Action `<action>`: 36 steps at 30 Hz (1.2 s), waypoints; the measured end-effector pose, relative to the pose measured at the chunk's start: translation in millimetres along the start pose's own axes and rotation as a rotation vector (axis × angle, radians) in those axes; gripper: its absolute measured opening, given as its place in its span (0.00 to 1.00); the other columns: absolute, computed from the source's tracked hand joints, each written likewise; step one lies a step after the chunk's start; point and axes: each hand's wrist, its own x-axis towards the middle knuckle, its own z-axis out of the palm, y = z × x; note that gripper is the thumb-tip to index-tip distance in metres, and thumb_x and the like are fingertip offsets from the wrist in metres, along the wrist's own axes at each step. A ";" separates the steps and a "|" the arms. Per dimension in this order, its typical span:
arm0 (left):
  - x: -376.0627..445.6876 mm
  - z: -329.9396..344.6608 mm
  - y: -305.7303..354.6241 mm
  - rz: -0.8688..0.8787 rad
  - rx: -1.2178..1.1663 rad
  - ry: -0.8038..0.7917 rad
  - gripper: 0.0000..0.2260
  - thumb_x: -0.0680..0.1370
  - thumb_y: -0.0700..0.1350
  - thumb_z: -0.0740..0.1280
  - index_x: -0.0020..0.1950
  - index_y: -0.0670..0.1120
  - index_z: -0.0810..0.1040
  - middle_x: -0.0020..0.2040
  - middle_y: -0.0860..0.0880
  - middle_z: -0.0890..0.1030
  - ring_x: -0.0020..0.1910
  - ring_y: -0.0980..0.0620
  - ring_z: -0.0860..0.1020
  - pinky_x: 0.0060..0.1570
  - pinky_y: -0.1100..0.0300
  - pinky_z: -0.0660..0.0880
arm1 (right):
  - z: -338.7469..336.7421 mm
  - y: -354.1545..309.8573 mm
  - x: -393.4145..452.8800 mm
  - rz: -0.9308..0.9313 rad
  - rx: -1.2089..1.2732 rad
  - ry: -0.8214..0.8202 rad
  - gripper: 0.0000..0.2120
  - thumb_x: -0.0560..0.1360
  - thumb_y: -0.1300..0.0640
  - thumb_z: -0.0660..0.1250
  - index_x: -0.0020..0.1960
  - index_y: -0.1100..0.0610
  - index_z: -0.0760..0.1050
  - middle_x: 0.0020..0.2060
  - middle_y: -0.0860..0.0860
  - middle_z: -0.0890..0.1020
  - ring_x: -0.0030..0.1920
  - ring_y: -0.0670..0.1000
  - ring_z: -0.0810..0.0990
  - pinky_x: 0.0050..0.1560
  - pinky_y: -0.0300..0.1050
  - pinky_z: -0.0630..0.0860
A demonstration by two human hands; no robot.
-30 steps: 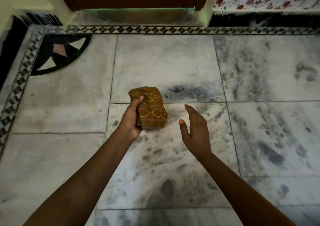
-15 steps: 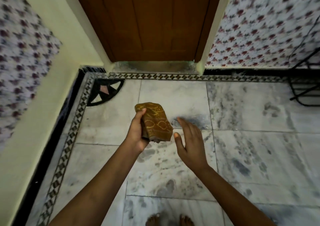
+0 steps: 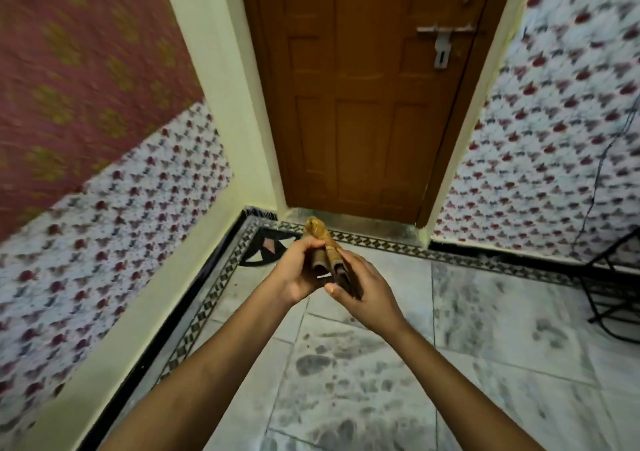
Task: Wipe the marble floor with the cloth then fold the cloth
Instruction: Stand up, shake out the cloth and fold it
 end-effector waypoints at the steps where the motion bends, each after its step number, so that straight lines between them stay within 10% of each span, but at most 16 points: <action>1: -6.8 2.2 5.6 0.003 0.047 -0.008 0.08 0.75 0.39 0.55 0.45 0.42 0.73 0.42 0.42 0.76 0.41 0.45 0.76 0.43 0.53 0.75 | -3.6 -5.5 1.2 -0.013 0.029 0.023 0.30 0.71 0.36 0.59 0.69 0.49 0.68 0.64 0.46 0.74 0.62 0.46 0.72 0.59 0.45 0.73; 7: -43.9 2.6 33.1 0.071 0.287 0.063 0.10 0.74 0.35 0.52 0.46 0.41 0.72 0.41 0.41 0.77 0.40 0.45 0.77 0.42 0.51 0.77 | -24.9 -39.9 7.1 -0.064 0.258 0.083 0.07 0.77 0.55 0.64 0.52 0.44 0.77 0.44 0.46 0.84 0.42 0.49 0.82 0.39 0.42 0.78; 14: -78.2 -9.4 64.2 0.245 0.464 0.185 0.08 0.78 0.42 0.62 0.54 0.45 0.77 0.49 0.43 0.78 0.50 0.45 0.77 0.51 0.52 0.76 | -49.4 -54.2 20.7 0.072 0.457 0.182 0.09 0.79 0.54 0.60 0.55 0.53 0.77 0.46 0.45 0.82 0.49 0.46 0.80 0.45 0.34 0.77; 19: -75.7 -18.1 79.0 0.364 0.526 0.303 0.11 0.77 0.45 0.66 0.59 0.47 0.76 0.52 0.46 0.78 0.55 0.46 0.74 0.59 0.50 0.71 | -64.0 -67.8 35.4 0.326 0.602 0.242 0.07 0.78 0.52 0.62 0.48 0.51 0.78 0.46 0.53 0.83 0.49 0.54 0.81 0.52 0.53 0.79; 31: -86.0 -18.4 43.4 0.538 0.758 -0.291 0.16 0.69 0.46 0.74 0.55 0.56 0.76 0.60 0.51 0.75 0.59 0.54 0.74 0.55 0.60 0.75 | -45.9 -101.0 66.5 0.531 0.596 0.173 0.09 0.79 0.57 0.61 0.42 0.56 0.77 0.44 0.57 0.81 0.49 0.56 0.80 0.57 0.52 0.75; 36: -73.4 -13.9 42.7 0.707 0.966 -0.252 0.16 0.67 0.44 0.76 0.49 0.56 0.76 0.57 0.53 0.69 0.58 0.58 0.70 0.53 0.66 0.71 | -45.2 -99.4 71.6 0.612 0.668 0.227 0.08 0.78 0.59 0.62 0.46 0.62 0.77 0.39 0.57 0.81 0.43 0.55 0.80 0.54 0.52 0.76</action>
